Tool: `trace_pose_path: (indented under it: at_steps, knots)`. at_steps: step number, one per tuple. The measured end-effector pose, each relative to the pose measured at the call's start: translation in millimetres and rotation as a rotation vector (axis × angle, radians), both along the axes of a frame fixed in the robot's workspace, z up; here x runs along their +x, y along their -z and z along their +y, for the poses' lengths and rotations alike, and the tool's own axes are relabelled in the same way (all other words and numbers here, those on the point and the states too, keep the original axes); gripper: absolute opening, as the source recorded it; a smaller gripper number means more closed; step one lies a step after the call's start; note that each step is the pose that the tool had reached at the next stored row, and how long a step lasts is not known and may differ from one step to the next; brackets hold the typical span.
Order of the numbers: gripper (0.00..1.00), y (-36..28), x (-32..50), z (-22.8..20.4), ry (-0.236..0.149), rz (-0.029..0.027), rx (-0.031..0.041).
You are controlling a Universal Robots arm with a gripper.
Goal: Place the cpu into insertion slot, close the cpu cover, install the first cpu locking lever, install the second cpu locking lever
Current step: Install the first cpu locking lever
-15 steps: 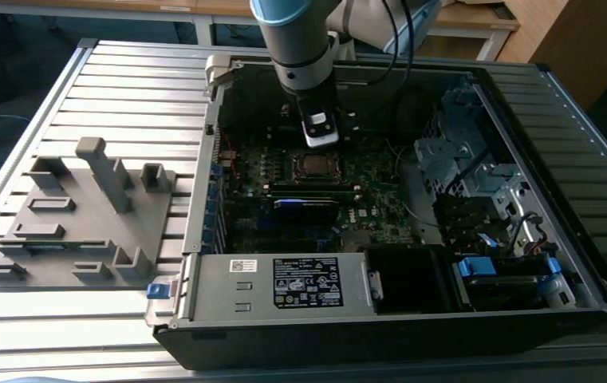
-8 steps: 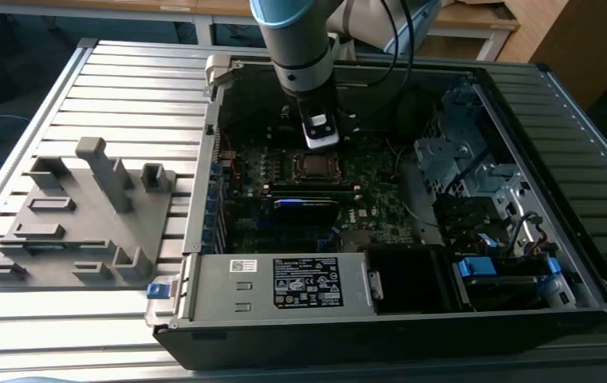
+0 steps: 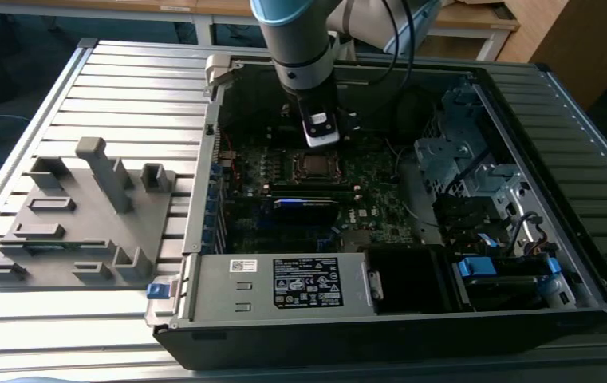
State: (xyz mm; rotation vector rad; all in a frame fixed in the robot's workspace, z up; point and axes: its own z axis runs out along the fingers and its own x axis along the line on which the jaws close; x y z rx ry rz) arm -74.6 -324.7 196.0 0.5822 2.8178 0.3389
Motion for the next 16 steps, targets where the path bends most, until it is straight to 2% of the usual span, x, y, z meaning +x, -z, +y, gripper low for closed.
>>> trace_pose_path:
  at_steps: [5, 12, 16]
  knots:
    - [0.11, -1.8, 0.0, 1.3, 0.000, 0.0000, 0.0000]
    - [0.11, -1.8, -0.6, 5.6, 0.000, 0.0000, 0.0001]
    - [0.11, -1.7, -2.0, 5.9, 0.000, -0.0010, 0.0001]
